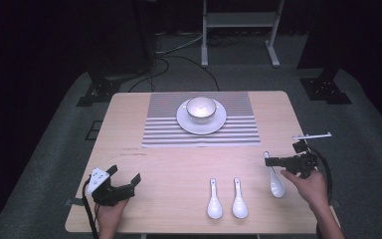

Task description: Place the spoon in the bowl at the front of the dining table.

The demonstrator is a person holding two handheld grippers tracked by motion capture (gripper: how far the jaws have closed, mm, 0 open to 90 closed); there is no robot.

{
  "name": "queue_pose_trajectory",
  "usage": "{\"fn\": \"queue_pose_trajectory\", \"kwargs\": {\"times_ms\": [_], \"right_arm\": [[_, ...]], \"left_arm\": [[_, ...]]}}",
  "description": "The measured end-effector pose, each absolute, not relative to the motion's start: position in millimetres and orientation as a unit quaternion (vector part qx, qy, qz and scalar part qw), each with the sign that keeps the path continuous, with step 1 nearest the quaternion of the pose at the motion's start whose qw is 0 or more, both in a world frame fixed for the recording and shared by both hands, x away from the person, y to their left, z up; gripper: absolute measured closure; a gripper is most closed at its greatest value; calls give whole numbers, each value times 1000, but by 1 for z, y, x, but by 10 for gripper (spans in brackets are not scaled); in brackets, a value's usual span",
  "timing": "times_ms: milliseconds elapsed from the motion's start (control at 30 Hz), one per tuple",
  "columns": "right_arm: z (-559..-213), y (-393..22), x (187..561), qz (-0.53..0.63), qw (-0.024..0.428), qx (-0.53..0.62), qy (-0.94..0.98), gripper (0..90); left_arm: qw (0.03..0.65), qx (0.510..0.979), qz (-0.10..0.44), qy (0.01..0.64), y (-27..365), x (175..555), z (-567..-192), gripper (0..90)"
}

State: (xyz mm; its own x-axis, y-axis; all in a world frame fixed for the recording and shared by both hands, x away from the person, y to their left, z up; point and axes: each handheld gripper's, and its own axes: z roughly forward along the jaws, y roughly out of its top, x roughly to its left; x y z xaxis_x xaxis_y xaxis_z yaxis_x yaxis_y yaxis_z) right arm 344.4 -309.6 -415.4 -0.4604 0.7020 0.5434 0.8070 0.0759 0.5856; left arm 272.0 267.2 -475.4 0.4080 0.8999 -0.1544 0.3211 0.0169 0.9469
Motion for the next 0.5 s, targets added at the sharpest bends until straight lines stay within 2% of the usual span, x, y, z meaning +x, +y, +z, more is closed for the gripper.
{"fn": "queue_pose_trajectory", "kwargs": {"times_ms": [500], "right_arm": [[-404, -279, 384, -449, 68, -505, -734, 852]], "left_arm": [[536, 646, 270, 473, 268, 272, -476, 0]]}}
